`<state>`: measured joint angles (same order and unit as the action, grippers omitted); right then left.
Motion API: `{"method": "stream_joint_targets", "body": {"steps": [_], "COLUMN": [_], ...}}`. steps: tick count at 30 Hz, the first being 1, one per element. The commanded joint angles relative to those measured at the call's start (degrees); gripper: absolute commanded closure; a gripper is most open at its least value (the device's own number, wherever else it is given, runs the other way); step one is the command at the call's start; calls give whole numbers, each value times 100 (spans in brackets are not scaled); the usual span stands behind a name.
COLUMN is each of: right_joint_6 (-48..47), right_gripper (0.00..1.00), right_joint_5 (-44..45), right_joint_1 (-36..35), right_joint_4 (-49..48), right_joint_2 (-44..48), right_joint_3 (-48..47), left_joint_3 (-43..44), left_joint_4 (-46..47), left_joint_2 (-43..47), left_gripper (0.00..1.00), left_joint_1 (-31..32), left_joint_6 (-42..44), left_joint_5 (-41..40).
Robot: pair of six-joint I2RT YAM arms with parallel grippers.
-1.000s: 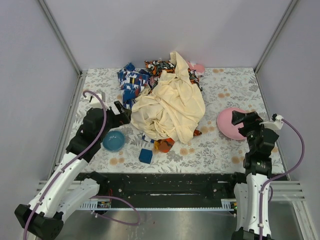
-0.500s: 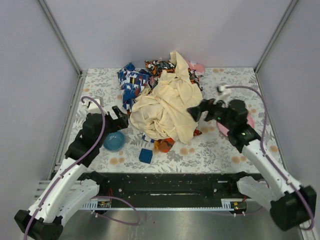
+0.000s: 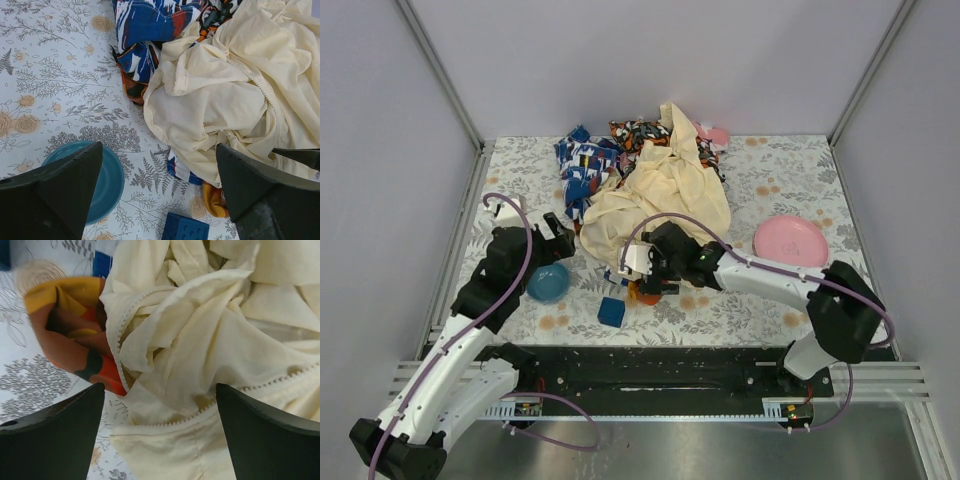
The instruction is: Pick out a specific cloth from the pile
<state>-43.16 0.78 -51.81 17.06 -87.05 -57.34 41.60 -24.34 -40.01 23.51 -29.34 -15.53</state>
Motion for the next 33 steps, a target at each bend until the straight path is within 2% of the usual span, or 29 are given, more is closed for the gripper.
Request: {"method": "stream_joint_targets", "body": {"steps": [1, 4, 10, 13, 15, 17, 19, 20, 27, 33], "right_joint_6": [-1255, -1458, -1380, -1310, -1204, -1134, -1046, -950, -729, -905], "right_gripper": [1, 1, 0, 36, 54, 73, 100, 100, 100, 100], "right_joint_5": [694, 1170, 942, 1196, 1450, 1854, 2232, 2382, 2514, 2384], "right_joint_1": [-57, -48, 57, 66, 66, 66, 66, 57, 57, 373], "right_joint_4": [-271, -397, 307, 342, 63, -621, -1500, -2043, -4208, -4474], "right_joint_2": [-583, -1295, -2552, -2870, -2836, -2661, -2406, -2248, -1429, -1631], "right_joint_3": [-313, -461, -1147, -1411, -1481, -1394, -1306, -1306, -1481, -2333], "left_joint_3": [-38, -47, -47, -74, -21, -29, -91, -82, -82, -47], "left_joint_4": [175, 113, 25, 26, -36, -19, 34, 52, 227, 227], "left_joint_2": [-33, -42, 19, 20, 11, 28, 46, 28, -7, -95], "left_gripper": [1, 1, 1, 1, 1, 1, 1, 1, 1, 1], "left_joint_1": [-39, -48, -48, -48, -48, -57, -57, -57, -57, -57], "left_joint_6": [113, 96, 52, 60, 60, 25, 34, 34, 130, 174], "left_joint_5": [-292, -424, -679, -679, -749, -811, -776, -741, -487, -460]}}
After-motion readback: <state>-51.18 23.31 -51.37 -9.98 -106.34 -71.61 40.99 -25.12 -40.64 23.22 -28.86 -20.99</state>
